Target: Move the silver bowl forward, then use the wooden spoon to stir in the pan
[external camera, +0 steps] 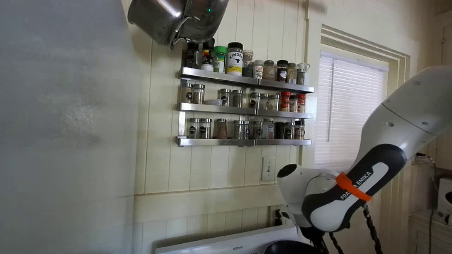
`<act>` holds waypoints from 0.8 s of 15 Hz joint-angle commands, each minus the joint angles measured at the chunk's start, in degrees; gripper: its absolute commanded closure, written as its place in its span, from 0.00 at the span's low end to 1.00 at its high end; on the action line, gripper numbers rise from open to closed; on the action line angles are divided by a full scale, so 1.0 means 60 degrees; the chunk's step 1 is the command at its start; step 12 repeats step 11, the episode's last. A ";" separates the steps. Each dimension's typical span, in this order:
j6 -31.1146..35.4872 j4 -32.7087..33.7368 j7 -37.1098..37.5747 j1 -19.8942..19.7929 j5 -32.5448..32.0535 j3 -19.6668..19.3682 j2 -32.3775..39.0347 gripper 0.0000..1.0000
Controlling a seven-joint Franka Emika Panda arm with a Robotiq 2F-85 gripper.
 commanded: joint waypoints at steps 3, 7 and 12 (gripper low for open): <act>0.1643 -0.2542 0.0003 -0.0119 0.1860 -0.0780 -0.2846 0.00; 0.1448 -0.3166 0.0784 -0.0074 0.2385 -0.1116 -0.4547 0.00; 0.1325 -0.2805 0.1120 -0.0097 0.2113 -0.1119 -0.4621 0.00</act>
